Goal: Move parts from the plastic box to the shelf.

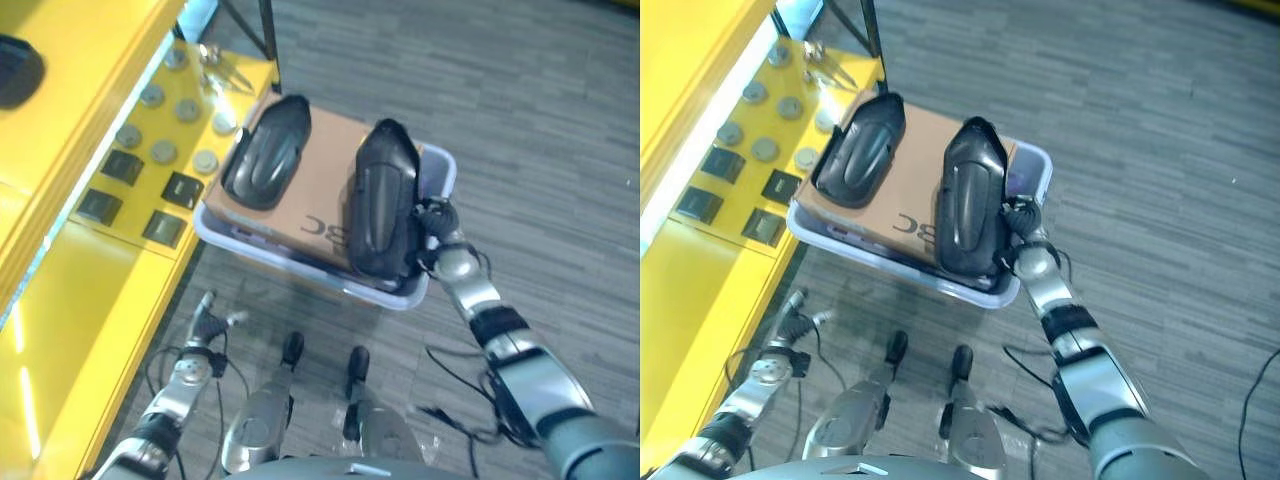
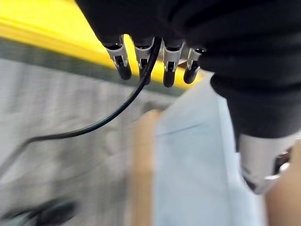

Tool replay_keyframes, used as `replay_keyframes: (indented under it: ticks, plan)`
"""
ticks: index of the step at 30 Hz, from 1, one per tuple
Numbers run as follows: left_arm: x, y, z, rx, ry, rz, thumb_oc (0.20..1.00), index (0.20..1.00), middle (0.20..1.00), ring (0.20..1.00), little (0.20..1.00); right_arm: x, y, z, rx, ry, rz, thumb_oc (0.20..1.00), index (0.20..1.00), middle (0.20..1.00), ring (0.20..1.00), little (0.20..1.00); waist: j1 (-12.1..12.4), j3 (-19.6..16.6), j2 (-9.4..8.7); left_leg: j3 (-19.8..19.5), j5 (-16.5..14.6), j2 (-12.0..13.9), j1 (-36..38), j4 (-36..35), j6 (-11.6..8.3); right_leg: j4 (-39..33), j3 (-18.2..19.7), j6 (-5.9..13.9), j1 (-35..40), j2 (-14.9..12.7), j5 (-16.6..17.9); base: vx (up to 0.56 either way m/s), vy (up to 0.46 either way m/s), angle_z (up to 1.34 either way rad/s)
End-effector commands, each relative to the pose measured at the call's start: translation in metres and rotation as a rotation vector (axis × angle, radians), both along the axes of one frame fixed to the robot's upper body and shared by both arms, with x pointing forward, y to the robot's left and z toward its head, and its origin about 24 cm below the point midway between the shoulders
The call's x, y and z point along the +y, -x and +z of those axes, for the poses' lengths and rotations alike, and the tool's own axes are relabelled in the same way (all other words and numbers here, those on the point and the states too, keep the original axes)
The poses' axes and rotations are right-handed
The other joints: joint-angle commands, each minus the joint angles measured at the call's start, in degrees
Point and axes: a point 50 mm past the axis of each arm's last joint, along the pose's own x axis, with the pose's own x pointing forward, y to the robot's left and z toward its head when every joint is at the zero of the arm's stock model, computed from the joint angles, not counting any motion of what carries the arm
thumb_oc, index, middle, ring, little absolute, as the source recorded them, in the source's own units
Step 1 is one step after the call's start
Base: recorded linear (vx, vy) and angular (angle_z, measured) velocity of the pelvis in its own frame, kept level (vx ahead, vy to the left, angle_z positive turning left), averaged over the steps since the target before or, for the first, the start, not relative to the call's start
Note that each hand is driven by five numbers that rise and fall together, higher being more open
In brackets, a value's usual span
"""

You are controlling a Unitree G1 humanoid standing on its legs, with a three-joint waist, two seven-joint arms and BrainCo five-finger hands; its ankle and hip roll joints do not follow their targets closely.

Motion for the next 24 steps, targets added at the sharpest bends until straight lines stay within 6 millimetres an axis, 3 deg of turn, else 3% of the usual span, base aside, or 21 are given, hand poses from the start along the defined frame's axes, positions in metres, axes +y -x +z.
replay_keyframes:
  ticks: [1,3,4,7,8,11,14,17,20,24]
  plan:
    - [0.018,-0.006,0.017,-0.089,-0.037,0.034,1.000,1.000,1.000,1.000,1.000,-0.020,0.004,0.024,-0.105,0.208,-0.045,0.200,0.200,0.200,0.200,0.200,0.02,-8.38,-1.96,1.30,-5.31,2.60,1.36,0.30,-1.30,1.67,-0.08,4.32,4.49,-3.89,-8.49,0.06,-0.079,0.06]
    - [0.023,-0.014,0.060,-0.283,-0.016,0.042,1.000,1.000,1.000,1.000,1.000,-0.031,0.014,0.035,-0.161,0.253,-0.075,0.200,0.200,0.200,0.200,0.200,0.17,-9.85,-2.42,0.98,-5.74,2.78,3.08,1.04,-1.31,2.12,-0.59,4.10,6.67,-3.95,-9.11,0.03,-0.064,0.02]
    - [0.022,-0.013,0.065,-0.303,-0.003,0.037,1.000,1.000,1.000,1.000,1.000,-0.030,0.017,0.041,-0.186,0.282,-0.064,0.200,0.200,0.200,0.200,0.200,0.07,-10.94,-2.64,0.91,-5.91,2.72,3.40,1.16,-1.15,1.98,-0.65,4.06,7.12,-3.95,-9.12,0.03,-0.059,0.04]
    - [0.017,-0.015,0.113,-0.504,-0.001,-0.030,1.000,1.000,1.000,1.000,1.000,-0.021,0.028,0.074,-0.335,0.381,-0.023,0.200,0.200,0.200,0.200,0.200,-0.12,-13.21,-3.07,1.70,-7.10,3.24,5.61,1.70,-0.91,2.10,0.20,3.89,9.03,-3.73,-9.88,0.04,-0.063,0.03]
    - [0.006,-0.019,0.132,-0.586,0.041,-0.090,1.000,1.000,1.000,1.000,1.000,-0.008,0.032,0.090,-0.431,0.410,0.019,0.200,0.200,0.200,0.200,0.200,-0.62,-14.53,-3.18,2.15,-7.46,3.49,6.64,1.82,-0.93,2.22,0.77,3.70,9.69,-3.57,-10.25,0.03,-0.042,-0.12]
    - [-0.008,-0.024,0.141,-0.618,0.124,-0.147,1.000,1.000,1.000,1.000,1.000,0.005,0.037,0.107,-0.522,0.436,0.056,0.200,0.200,0.200,0.200,0.200,-1.22,-15.79,-3.20,2.63,-7.71,3.79,7.72,1.56,-0.93,2.23,1.21,3.48,10.39,-3.47,-10.43,0.02,-0.028,-0.15]
    - [-0.043,-0.035,0.144,-0.607,0.301,-0.272,1.000,1.000,1.000,1.000,1.000,0.020,0.048,0.128,-0.641,0.525,0.087,0.200,0.200,0.200,0.200,0.200,-2.68,-17.48,-3.08,3.17,-7.85,4.21,9.61,0.78,-0.96,2.12,1.74,3.29,11.77,-3.16,-10.74,0.03,-0.022,-0.13]
    - [-0.060,-0.041,0.152,-0.618,0.247,-0.357,1.000,1.000,1.000,1.000,1.000,0.032,0.057,0.143,-0.735,0.576,0.120,0.200,0.200,0.200,0.200,0.200,-3.35,-18.18,-3.11,3.36,-7.93,4.40,10.25,0.58,-1.04,2.20,1.82,3.28,12.25,-3.00,-10.89,0.00,-0.016,-0.07]
    - [-0.081,-0.046,0.151,-0.587,0.341,-0.420,1.000,1.000,1.000,1.000,1.000,0.051,0.065,0.154,-0.820,0.600,0.180,0.200,0.200,0.200,0.200,0.200,-3.92,-18.69,-3.03,3.28,-7.95,4.59,10.78,0.52,-1.11,2.27,2.00,3.09,12.72,-2.70,-10.99,0.00,-0.014,-0.07]
    - [-0.093,-0.046,0.151,-0.560,0.457,-0.459,1.000,1.000,1.000,1.000,1.000,0.065,0.064,0.159,-0.850,0.600,0.223,0.200,0.200,0.200,0.200,0.200,-4.08,-18.74,-2.87,3.37,-7.75,4.55,10.85,0.55,-1.00,2.18,2.12,3.13,12.67,-2.70,-10.53,0.00,0.000,0.00]
